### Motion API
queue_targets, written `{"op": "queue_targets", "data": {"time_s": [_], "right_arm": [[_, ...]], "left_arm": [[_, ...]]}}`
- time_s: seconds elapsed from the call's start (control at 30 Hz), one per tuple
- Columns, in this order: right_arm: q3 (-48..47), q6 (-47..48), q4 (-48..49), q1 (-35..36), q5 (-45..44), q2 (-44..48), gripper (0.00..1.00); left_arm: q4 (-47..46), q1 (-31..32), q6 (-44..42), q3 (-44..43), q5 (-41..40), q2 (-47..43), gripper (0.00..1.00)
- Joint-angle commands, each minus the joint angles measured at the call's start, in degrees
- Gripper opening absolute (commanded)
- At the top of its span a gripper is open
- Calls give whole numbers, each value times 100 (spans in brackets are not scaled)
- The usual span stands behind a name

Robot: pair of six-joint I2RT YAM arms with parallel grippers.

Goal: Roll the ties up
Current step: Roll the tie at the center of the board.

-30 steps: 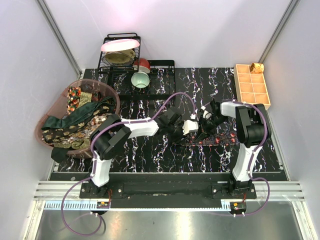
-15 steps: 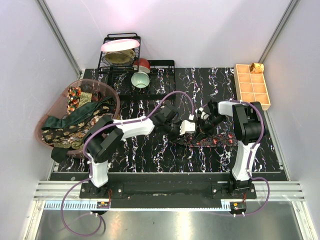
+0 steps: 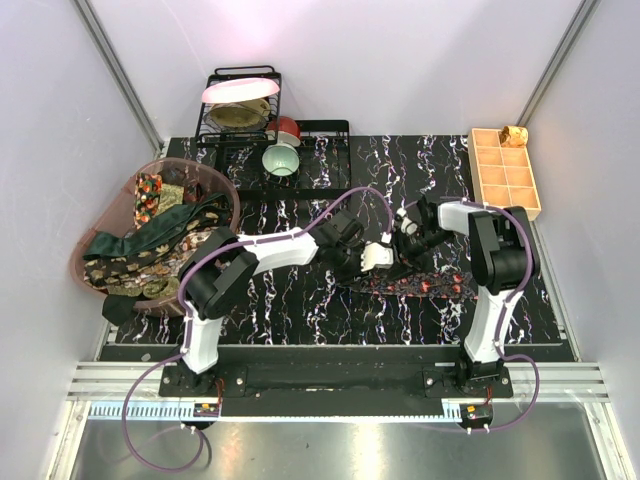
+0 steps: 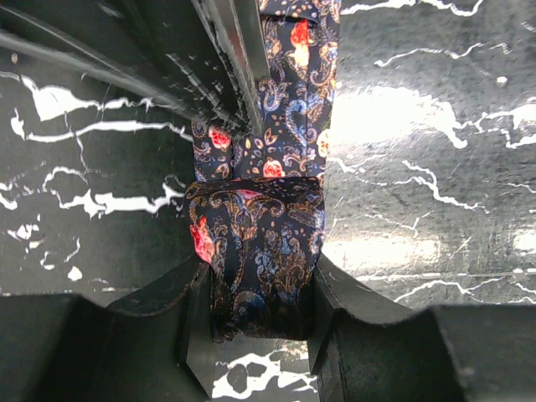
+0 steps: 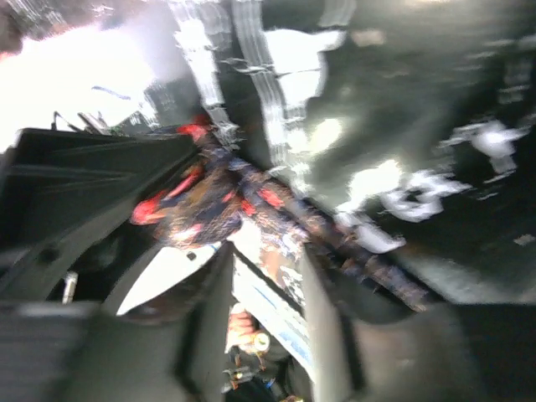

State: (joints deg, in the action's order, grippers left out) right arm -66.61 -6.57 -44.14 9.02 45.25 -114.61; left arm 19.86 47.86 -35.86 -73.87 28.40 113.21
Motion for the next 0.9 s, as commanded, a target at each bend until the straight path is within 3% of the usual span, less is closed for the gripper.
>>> {"op": "queue_targets", "data": {"time_s": [0.0,0.43,0.57,0.6,0.73,0.77,0.8,0.87], "right_arm": [[165,-168,581,30,913,737,50],[500,-749,1575,496,959,431,46],[500,-793,1637,592,872,404,36],[508,-793,1619,601,845,378,28],[439,-627,1339,610,809,246,15],[421,-565,1251,619,775,228,4],[429,-565,1241,610,731,246,0],[456,-547,1215,619,608,290,0]], "left_arm": [[466,22,114,-128,-511,184,40],[431,66,-9,-93,-511,167,40],[414,66,0,-75,-511,166,41],[396,66,0,-58,-503,149,42],[326,66,35,-5,-529,114,44],[308,66,52,-5,-546,122,44],[317,66,70,-5,-546,123,44],[300,49,105,12,-546,96,49]]}}
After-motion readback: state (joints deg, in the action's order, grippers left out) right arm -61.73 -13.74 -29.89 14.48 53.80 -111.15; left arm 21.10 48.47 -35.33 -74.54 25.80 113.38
